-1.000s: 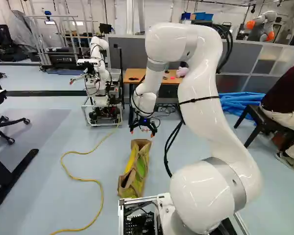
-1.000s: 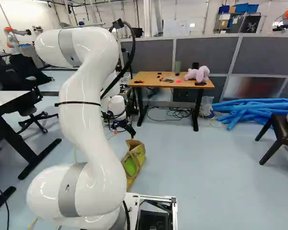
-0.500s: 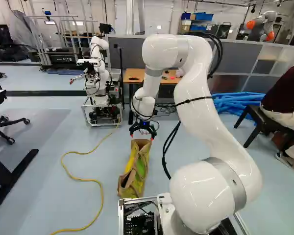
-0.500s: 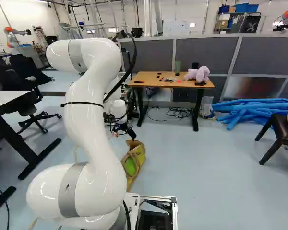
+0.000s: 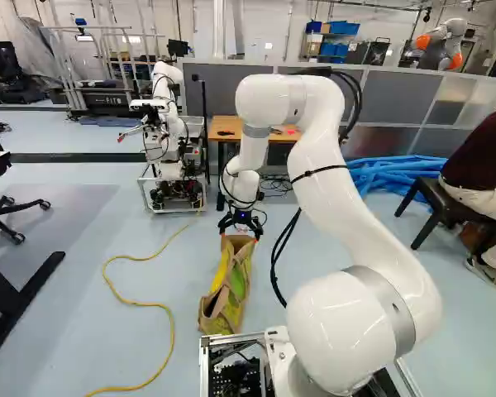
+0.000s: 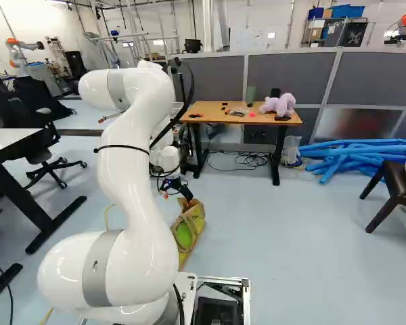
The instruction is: Pick up the bag on the ground and place it on the table
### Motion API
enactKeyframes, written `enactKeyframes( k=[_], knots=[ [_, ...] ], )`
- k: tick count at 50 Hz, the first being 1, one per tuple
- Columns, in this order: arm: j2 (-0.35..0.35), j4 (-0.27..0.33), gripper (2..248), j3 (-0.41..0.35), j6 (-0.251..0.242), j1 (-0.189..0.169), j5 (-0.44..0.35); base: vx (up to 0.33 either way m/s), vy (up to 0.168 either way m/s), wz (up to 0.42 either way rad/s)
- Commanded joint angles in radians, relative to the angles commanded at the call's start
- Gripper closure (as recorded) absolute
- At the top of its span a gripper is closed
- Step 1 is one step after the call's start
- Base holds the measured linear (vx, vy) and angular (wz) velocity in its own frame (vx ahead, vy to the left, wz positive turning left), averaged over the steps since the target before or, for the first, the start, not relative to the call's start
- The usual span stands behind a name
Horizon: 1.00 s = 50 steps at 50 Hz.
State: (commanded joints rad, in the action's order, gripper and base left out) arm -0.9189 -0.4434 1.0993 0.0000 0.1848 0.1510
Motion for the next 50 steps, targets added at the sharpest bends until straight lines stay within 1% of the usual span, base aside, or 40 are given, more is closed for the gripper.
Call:
enactKeyframes(
  k=[4, 12, 17, 50],
  knots=[
    [-0.016, 0.000, 3, 0.010, 0.011, 0.000, 0.000, 0.000, 0.000, 0.000],
    [-0.047, 0.000, 3, 0.032, 0.072, 0.000, 0.000, 0.000, 0.000, 0.000],
    [-0.067, 0.000, 3, 0.045, 0.088, 0.000, 0.000, 0.000, 0.000, 0.000],
    [-0.195, 0.000, 3, 0.137, 0.095, 0.000, 0.000, 0.000, 0.000, 0.000]
  ],
)
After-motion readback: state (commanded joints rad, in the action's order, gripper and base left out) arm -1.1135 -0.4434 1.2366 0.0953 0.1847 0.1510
